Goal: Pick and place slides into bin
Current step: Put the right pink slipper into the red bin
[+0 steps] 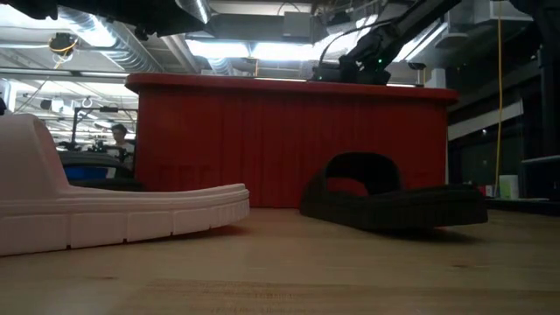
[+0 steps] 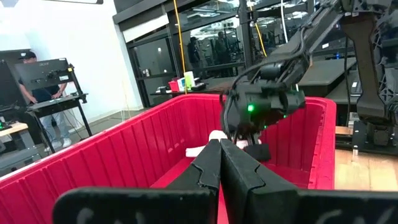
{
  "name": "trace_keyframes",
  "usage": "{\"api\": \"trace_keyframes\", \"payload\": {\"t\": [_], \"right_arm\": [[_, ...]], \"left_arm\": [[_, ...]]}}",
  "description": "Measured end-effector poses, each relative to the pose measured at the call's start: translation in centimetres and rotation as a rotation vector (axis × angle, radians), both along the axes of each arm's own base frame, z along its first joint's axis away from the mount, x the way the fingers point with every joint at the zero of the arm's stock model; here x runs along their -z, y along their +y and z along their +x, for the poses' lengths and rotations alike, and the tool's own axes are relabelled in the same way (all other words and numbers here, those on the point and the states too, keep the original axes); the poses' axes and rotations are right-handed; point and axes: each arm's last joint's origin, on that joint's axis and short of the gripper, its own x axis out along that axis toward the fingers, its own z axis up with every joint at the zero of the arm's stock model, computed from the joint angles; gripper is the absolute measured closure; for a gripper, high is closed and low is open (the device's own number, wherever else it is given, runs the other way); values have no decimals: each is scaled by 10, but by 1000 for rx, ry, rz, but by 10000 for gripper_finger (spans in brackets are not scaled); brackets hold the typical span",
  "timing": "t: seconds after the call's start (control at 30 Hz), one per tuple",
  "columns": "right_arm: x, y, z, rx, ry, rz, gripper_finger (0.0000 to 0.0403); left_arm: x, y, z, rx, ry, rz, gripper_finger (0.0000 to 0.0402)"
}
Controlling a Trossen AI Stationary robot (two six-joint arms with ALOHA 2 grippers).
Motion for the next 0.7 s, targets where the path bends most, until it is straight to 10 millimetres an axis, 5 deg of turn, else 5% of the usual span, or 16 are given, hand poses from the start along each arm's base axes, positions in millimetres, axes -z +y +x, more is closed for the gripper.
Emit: {"api": "trace_keyframes", "payload": {"t": [0.3, 0.7], "right_arm": [[22, -2, 6, -25, 48, 68, 392], [23, -2, 6, -47, 64, 91, 361]], "left_arm": [[0, 0, 0, 0, 0, 0, 400], [0, 0, 0, 0, 0, 0, 400]]}}
